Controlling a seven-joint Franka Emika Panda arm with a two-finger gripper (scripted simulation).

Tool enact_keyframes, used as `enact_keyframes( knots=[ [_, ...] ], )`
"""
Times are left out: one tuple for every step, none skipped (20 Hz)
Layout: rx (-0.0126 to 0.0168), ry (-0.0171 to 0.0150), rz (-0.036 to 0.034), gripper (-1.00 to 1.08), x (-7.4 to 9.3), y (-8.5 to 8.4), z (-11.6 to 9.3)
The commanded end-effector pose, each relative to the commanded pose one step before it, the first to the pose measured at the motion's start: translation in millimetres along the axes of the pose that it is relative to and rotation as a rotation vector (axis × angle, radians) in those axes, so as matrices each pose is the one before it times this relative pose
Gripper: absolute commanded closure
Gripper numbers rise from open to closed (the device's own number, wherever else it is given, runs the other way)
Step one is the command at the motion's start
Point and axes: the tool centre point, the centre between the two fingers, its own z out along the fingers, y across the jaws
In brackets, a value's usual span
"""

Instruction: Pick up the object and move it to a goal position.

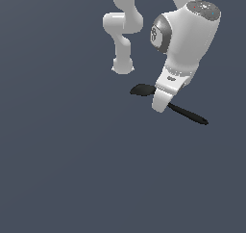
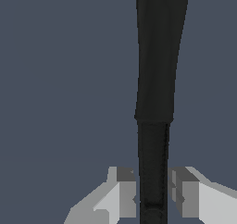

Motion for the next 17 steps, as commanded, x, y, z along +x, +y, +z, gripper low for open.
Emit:
enact_keyframes(
  knots=[
    [-0.00011, 0.00044, 0.00061, 1.08, 8.29, -10.03, -24.13],
    [0.00000, 0.00000, 0.00000, 1.08, 3.13, -3.38, -8.12],
    [0.00000, 0.00000, 0.00000, 1.08, 2.94, -3.08, -7.48],
    [0.00031, 0.00040, 0.00047, 1.08, 2.47, -2.47, -6.96],
    [0.00000, 0.00000, 0.00000, 1.08, 2.55, -2.54, -6.29],
    [0.00000, 0.00000, 0.00000, 1.08, 2.34, -2.30, -5.71],
    [0.00000, 0.00000, 0.00000, 1.08, 2.13, -2.05, -5.14],
    [0.00018, 0.00031, 0.00059, 1.08, 1.62, -1.45, -4.67],
    [0.00000, 0.00000, 0.00000, 1.08, 1.72, -1.57, -4.02],
    [0.00000, 0.00000, 0.00000, 1.08, 1.52, -1.33, -3.46],
    [0.00000, 0.00000, 0.00000, 1.08, 1.33, -1.08, -2.90],
    [0.00004, 0.00015, 0.00046, 1.08, 0.93, -0.58, -2.41],
    [0.00000, 0.00000, 0.00000, 1.08, 0.94, -0.59, -1.80],
    [0.00000, 0.00000, 0.00000, 1.08, 0.75, -0.36, -1.27],
    [0.00000, 0.00000, 0.00000, 1.08, 0.54, -0.16, -0.76],
    [0.00000, 0.00000, 0.00000, 1.08, 0.32, -0.03, -0.35],
    [0.00000, 0.00000, 0.00000, 1.08, 0.10, 0.01, -0.09]
  ],
)
